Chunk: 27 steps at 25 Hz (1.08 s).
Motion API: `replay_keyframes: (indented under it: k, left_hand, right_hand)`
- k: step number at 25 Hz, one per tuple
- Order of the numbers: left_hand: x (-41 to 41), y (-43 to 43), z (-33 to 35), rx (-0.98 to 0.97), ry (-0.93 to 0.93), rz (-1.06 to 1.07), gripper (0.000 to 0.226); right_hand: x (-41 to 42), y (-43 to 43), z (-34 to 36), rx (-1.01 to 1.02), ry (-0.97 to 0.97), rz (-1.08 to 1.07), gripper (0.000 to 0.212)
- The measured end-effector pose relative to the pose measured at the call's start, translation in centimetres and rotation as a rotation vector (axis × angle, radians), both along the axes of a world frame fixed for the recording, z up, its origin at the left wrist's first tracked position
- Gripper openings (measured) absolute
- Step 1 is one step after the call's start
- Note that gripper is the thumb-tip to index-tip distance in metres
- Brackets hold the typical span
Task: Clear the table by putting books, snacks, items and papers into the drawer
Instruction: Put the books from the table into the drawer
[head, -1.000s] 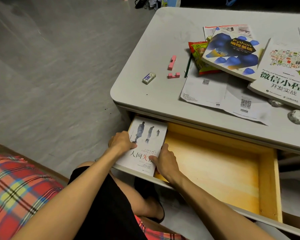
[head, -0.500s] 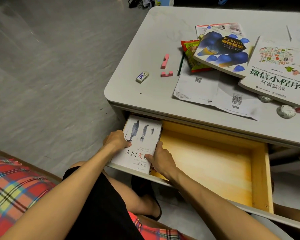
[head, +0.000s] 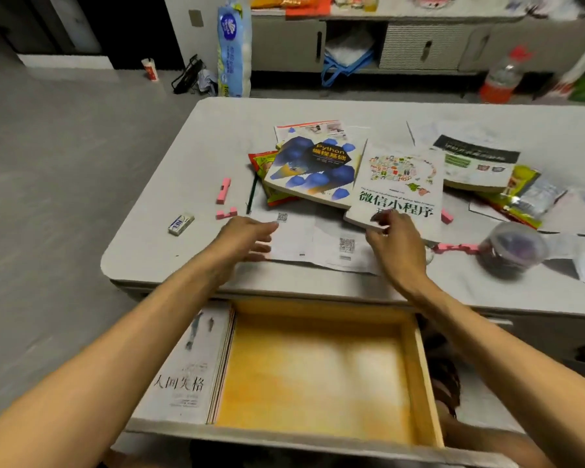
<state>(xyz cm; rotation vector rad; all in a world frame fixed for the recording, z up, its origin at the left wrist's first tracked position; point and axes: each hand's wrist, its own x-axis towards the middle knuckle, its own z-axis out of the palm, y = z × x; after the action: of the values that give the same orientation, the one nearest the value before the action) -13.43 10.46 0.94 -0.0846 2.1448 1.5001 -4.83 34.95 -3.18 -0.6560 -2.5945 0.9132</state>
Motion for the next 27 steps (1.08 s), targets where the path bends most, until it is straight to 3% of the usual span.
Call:
replay_keyframes:
  k: [2, 5, 7, 10, 13, 15, 18, 23, 27]
  left_hand:
    - [-3.0, 4.0, -0.1, 0.078, 0.002, 0.157, 0.049]
    - [-8.2, 7.3, -0.2, -0.323, 0.292, 0.206, 0.074]
    - [-11.7, 8.3, 0.2, -0.545, 0.375, 0.099, 0.078]
    - [-15.5, 9.8, 1.3, -0.747, 0.362, -0.203, 0.058]
    - [-16.7, 11.0, 1.2, -0.786, 0.317, -0.309, 0.031]
    - [-17.4, 11.3, 1.0, -0.661, 0.285, -0.264, 0.029]
    - [-17.9, 11.0, 1.9, -0.454, 0.240, -0.205, 0.020]
    - [-15.8, 8.8, 3.3, -0.167, 0.485, -0.113, 0.010]
    - [-12.1, 5.5, 4.9, 0.166, 0.282, -0.043, 0.027]
  right_hand:
    - [-2.8, 5.9, 0.6, 0.021, -0.165, -0.142, 0.058]
    - [-5.1, 10.9, -0.3, 0.028, -0.395, -0.231, 0.083]
    - [-6.2, 12.8, -1.3, 0.014, -0.375, -0.237, 0.083]
    - [-7.8, 14.4, -1.7, -0.041, -0.285, -0.227, 0.085]
    - [-9.0, 15.7, -1.7, -0.161, -0.218, -0.251, 0.079]
    - [-9.6, 16.4, -1.7, -0.315, -0.085, -0.300, 0.058]
    - [-9.8, 16.3, -0.4, -0.510, 0.046, -0.206, 0.011]
    - [-8.2, 14.2, 2.9, -0.646, 0.163, -0.107, 0.028]
    - [-5.8, 10.5, 4.4, -0.835, 0.259, -0.108, 0.024]
